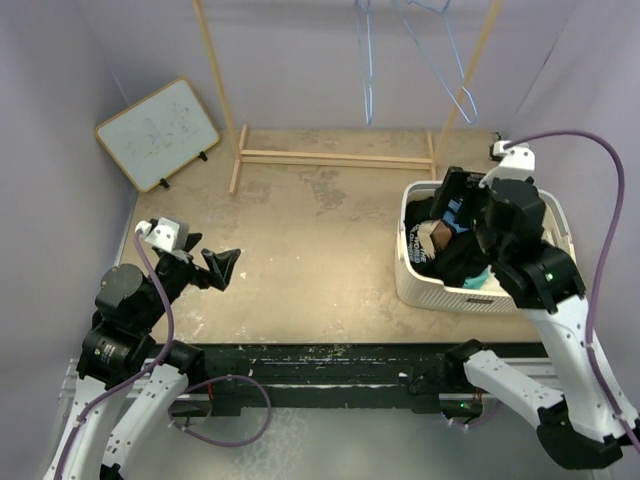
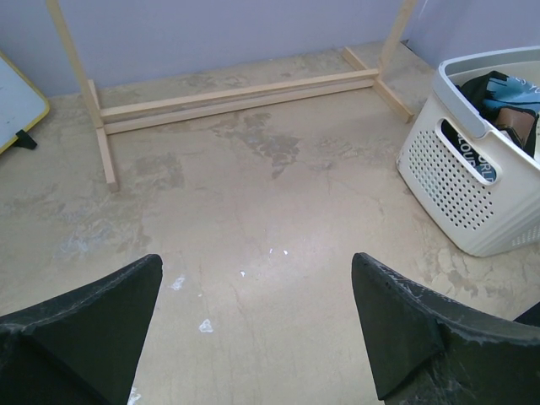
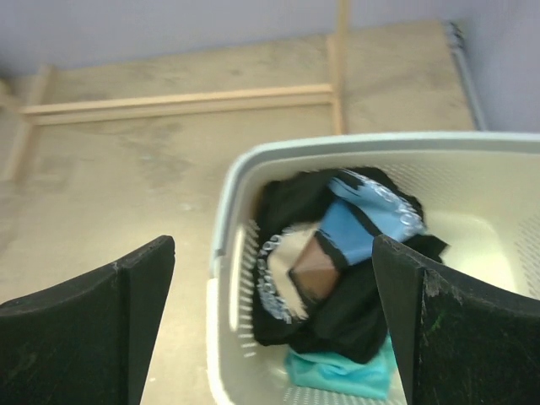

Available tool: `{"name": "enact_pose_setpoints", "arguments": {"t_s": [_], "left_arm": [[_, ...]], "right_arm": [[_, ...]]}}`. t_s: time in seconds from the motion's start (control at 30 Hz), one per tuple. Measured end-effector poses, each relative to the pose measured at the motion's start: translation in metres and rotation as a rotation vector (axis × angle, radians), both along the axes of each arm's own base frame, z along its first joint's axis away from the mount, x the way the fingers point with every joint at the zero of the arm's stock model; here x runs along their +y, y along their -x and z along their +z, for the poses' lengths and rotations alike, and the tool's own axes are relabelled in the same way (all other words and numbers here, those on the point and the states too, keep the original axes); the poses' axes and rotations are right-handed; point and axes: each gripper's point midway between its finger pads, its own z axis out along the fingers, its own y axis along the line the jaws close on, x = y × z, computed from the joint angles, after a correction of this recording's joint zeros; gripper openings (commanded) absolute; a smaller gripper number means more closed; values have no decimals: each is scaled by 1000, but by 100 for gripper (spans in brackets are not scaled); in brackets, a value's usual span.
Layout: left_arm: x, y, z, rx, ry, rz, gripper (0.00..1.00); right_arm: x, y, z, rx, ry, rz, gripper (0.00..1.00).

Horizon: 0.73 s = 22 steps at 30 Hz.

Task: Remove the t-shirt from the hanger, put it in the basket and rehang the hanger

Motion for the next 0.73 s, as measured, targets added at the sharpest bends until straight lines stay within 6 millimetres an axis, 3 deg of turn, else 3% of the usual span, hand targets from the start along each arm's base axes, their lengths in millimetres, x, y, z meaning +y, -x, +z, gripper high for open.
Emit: {"name": "enact_pose_setpoints", "arguments": {"t_s": [0.13,0.23,0.33,0.43,0.53,0.57,0.63,0.73], "left_arm": [[0,-1,-1,4,-1,0,96],[0,-1,-1,4,-2,0,96],[0,-1,-1,5,-1,0,96],[0,-1,-1,7,-2,0,96],[0,-1,-2,10,-3,0,96],[0,-1,-3,12,-4,0,96],[0,-1,-3,15,-5,0,96],[0,-1,-4,18,-6,0,96]], "right_arm": [[31,12,19,-87,-106,191,100],[60,10,29,-114,-166,331,100],[93,-2,13,-57,-211,460,100],[119,-14,-26,45,-239,542,100],[129,-12,-68,151,-253,575,100],[129,-10,-74,164,-255,581,100],[130,-4,-71,152,-261,603,100],[130,8,-44,61,-278,647,100]]}}
